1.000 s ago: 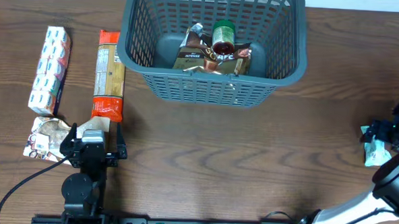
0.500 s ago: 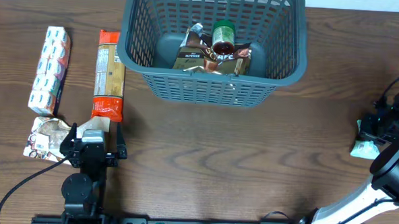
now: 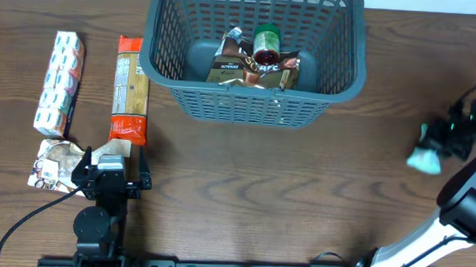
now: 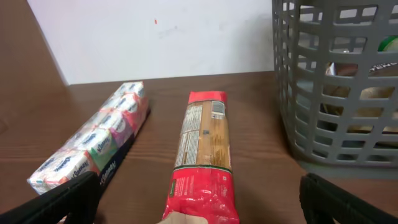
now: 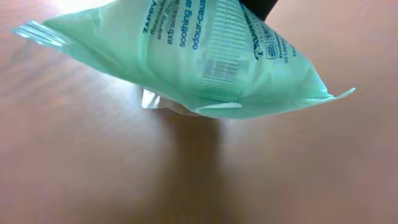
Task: Pack container
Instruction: 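Carry the pouch into the basket and release it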
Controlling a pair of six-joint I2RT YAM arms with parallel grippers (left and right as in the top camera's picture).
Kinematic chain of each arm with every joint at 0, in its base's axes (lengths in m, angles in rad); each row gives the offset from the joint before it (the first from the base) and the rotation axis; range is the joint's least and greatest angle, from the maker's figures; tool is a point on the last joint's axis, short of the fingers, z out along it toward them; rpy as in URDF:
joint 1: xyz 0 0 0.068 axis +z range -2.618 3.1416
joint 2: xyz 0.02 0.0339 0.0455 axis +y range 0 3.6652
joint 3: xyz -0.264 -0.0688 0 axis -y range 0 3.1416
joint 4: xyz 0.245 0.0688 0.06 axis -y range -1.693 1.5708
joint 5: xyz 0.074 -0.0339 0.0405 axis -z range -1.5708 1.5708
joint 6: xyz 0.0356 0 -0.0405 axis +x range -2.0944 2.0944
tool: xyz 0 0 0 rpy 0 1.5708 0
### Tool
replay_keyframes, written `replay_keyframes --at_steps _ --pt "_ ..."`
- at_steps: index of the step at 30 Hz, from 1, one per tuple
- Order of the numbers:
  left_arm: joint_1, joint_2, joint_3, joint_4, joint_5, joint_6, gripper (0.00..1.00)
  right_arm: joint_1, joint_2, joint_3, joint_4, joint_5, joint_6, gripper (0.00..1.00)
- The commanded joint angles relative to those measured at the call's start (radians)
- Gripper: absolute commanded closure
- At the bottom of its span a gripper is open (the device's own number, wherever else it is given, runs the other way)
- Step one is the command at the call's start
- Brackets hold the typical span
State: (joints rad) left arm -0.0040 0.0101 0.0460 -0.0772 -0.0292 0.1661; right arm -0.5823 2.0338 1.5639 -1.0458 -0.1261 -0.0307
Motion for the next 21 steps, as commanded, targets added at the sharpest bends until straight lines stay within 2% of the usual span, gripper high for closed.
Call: replay_keyframes --at_steps 1,6,11,16,21 --pt "-0.004 -0.006 -0.028 -0.018 -0.005 0.017 0.01 0.071 -0.170 0.205 -0.014 -0.150 0.081 0.99" --pt "-0.004 -0.006 -0.028 -0.018 -0.005 0.017 0.01 0.210 -0.278 0.500 -0.012 -0.222 0.085 0.99" --pt "-0.004 -0.006 -0.028 -0.018 -0.005 0.017 0.02 0.436 -0.321 0.751 0.017 -0.192 -0.024 0.99" --pt "-0.004 -0.006 -0.028 -0.018 -0.005 0.017 0.01 0.669 -0.314 0.795 0.008 -0.074 -0.157 0.99" --pt "-0.004 -0.006 -0.028 -0.018 -0.005 0.017 0.01 0.862 -0.226 0.795 -0.024 0.006 -0.319 0.99"
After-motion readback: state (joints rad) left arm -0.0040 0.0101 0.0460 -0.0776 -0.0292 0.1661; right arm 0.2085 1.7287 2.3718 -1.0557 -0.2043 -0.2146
